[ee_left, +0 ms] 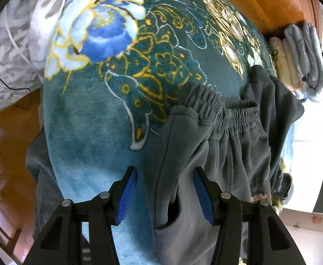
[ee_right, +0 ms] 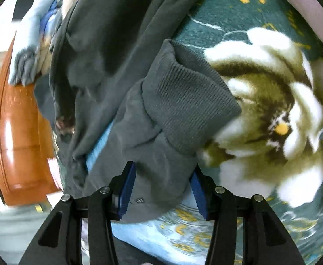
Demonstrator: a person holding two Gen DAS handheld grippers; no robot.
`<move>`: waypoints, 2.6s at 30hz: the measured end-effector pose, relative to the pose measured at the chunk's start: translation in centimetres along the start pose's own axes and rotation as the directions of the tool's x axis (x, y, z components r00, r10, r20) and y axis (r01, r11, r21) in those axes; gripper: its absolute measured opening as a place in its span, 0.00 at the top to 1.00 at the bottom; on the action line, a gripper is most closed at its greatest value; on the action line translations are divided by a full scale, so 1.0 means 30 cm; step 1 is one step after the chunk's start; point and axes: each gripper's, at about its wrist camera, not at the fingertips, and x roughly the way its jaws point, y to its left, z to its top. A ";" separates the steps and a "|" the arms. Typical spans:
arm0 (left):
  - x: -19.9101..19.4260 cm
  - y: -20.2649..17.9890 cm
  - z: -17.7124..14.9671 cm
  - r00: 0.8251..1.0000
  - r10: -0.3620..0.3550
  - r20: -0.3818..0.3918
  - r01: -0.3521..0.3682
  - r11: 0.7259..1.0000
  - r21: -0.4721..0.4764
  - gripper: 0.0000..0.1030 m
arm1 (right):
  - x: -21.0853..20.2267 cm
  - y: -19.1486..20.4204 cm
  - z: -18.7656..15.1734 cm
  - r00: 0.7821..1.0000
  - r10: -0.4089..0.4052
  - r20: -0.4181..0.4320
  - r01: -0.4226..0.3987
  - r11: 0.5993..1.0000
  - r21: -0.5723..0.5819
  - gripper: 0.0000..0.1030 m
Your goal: Fold clothes
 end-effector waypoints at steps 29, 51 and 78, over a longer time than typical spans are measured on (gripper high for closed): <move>0.021 -0.072 0.001 1.000 0.018 -0.002 -0.018 0.997 0.081 0.92 | -0.278 -0.010 -0.199 0.982 -0.168 0.087 0.165 0.985 0.042 0.96; -0.050 -0.091 0.065 0.997 0.034 0.064 -0.047 0.976 0.212 0.95 | -0.197 -0.058 -0.255 0.975 -0.217 0.036 0.219 0.975 -0.045 0.96; -0.302 -0.330 -0.121 0.983 -0.050 0.176 -0.025 0.916 0.402 0.45 | -0.112 0.789 -0.137 0.971 -0.128 0.202 0.238 0.588 -0.773 0.56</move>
